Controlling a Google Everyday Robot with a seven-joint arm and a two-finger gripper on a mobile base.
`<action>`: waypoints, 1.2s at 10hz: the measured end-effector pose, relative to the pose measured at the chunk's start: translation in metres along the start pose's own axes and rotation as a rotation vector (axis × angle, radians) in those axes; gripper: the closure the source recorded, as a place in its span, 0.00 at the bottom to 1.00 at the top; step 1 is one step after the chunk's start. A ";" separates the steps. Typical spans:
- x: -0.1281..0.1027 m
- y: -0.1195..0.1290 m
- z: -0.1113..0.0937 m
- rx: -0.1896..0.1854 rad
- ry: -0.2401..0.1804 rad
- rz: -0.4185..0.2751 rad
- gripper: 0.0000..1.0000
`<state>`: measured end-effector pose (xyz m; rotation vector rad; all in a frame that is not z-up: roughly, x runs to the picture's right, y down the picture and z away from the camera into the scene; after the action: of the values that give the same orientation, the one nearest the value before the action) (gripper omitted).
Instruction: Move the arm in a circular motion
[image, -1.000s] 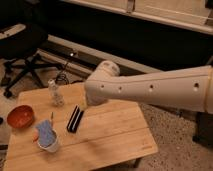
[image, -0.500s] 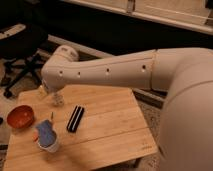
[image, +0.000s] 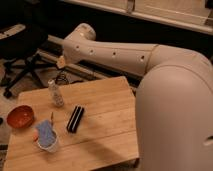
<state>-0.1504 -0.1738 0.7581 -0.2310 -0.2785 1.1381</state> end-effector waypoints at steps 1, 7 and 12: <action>0.006 -0.035 -0.001 0.042 -0.003 0.060 0.20; 0.163 -0.208 -0.116 0.405 0.124 0.436 0.20; 0.263 -0.102 -0.138 0.383 0.322 0.263 0.20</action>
<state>0.0861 0.0198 0.6875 -0.1088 0.2626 1.3668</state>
